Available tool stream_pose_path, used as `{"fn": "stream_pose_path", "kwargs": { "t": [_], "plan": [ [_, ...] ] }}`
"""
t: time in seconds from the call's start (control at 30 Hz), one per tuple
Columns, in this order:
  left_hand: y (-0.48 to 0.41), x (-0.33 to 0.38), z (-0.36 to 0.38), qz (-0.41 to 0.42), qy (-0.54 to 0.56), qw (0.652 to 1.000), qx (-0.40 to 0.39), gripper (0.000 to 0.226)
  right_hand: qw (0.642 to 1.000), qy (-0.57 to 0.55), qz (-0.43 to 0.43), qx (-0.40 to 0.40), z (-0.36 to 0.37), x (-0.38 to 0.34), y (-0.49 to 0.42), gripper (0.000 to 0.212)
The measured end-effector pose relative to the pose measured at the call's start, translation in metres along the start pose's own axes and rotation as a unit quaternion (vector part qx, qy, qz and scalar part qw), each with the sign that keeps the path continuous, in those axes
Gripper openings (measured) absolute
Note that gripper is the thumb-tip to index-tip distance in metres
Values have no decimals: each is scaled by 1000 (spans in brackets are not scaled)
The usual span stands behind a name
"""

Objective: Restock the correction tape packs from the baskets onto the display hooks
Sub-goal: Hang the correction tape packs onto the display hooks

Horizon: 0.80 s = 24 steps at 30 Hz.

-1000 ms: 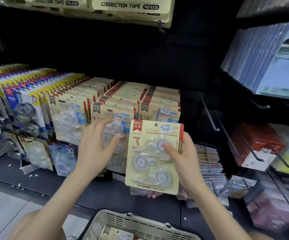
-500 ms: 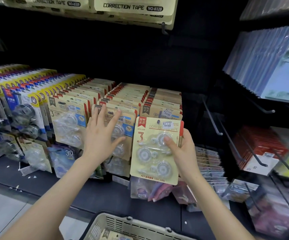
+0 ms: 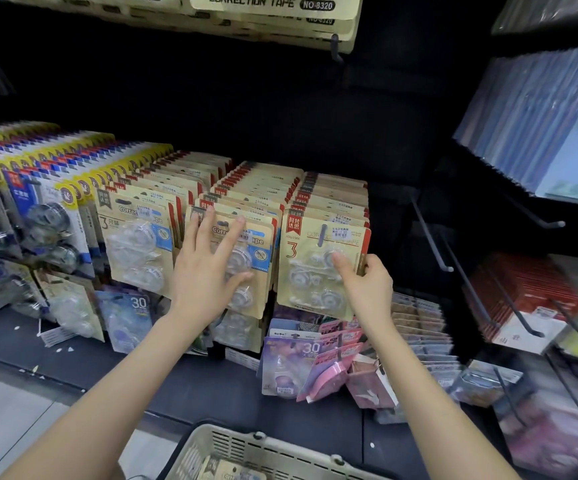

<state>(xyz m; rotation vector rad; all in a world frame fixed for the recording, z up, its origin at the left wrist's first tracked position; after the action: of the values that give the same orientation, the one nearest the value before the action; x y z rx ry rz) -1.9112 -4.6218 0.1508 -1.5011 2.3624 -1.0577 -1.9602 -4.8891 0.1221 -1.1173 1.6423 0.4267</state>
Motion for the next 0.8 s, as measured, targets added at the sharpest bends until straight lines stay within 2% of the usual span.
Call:
{"fn": "stream_pose_path", "kwargs": {
  "t": [0.17, 0.3, 0.4, 0.5, 0.57, 0.67, 0.8],
  "plan": [
    [0, 0, 0, -3, -4, 1000, -8, 91, 991, 134, 0, 20, -3, 1, 3, 54],
    [8, 1, -8, -6, 1, 1000, 11, 84, 979, 196, -8, 60, -19, 4, 18, 53],
    [41, -8, -9, -22, 22, 999, 31, 70, 986, 125, -32, 109, -39, 20, 55, 36],
    [100, -28, 20, -55, 30, 998, -26, 63, 993, 36, -21, 113, -45, 63, 103, 21],
    [153, -44, 55, -72, 19, 992, -102, 65, 996, 34, 10, 79, -36, 103, 137, 16],
    [232, -67, 102, -104, 0, 971, -217, 67, 986, 89, 138, -37, -2, 193, 190, 18],
    [309, -85, 142, -129, -24, 931, -341, 68, 919, 118, 317, -203, 46, 296, 262, 20]
  ]
}}
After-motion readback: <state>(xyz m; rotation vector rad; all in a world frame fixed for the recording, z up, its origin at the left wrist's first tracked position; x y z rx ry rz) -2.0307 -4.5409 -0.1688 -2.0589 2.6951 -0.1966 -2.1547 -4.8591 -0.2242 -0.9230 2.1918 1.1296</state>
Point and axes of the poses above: each hand's wrist, its own y-axis away from the middle knuckle, its own z-axis out of the palm, x = y × z, the point moved 10 cm from there along -y, towards the middle knuckle, and after that the axes turned 2 degrees about -x, right-handed, at the moved point
